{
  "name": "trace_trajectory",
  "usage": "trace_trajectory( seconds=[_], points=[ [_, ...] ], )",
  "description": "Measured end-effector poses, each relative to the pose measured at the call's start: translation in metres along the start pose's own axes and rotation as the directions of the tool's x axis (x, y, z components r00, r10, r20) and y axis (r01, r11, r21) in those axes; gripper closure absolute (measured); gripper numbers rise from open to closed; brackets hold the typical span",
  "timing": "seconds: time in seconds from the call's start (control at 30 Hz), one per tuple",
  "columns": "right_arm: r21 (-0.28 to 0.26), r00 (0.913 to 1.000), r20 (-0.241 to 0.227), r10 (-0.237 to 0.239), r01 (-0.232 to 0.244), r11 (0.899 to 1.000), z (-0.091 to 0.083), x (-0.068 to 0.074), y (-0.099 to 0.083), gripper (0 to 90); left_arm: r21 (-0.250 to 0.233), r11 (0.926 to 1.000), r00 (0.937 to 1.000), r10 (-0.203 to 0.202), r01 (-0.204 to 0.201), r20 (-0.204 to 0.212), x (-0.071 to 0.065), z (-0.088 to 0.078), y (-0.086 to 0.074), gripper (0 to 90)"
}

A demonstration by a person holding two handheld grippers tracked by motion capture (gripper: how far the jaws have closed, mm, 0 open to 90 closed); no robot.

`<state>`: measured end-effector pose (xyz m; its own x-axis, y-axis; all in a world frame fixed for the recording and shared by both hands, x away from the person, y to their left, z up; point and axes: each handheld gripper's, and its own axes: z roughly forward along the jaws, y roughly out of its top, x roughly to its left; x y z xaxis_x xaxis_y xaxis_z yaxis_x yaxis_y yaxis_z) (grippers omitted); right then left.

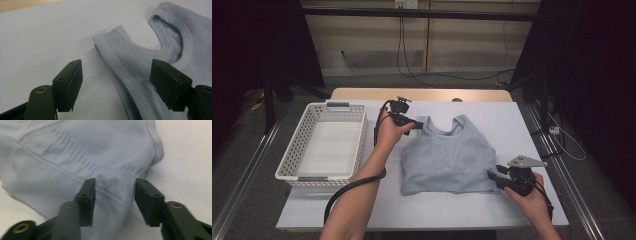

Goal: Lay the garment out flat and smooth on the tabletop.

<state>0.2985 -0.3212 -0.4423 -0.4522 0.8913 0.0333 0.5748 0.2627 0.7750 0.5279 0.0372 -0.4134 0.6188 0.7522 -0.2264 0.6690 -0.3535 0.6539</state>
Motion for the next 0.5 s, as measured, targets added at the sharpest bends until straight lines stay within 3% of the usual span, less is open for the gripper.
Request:
trace_trajectory(
  seconds=[0.1,0.5],
  points=[
    [-0.029,1.0,-0.009,0.003,-0.003,1.0,-0.002,0.007,0.005,36.3,0.004,1.0,1.0,-0.004,0.004,0.0,0.001,-0.001,-0.001,23.4],
    [-0.076,0.9956,-0.091,-0.019,0.012,0.997,0.005,0.027,0.018,23.3,0.016,0.9998,0.9999,0.009,-0.009,-0.014,0.003,-0.004,-0.005,18.8]
  ],
)
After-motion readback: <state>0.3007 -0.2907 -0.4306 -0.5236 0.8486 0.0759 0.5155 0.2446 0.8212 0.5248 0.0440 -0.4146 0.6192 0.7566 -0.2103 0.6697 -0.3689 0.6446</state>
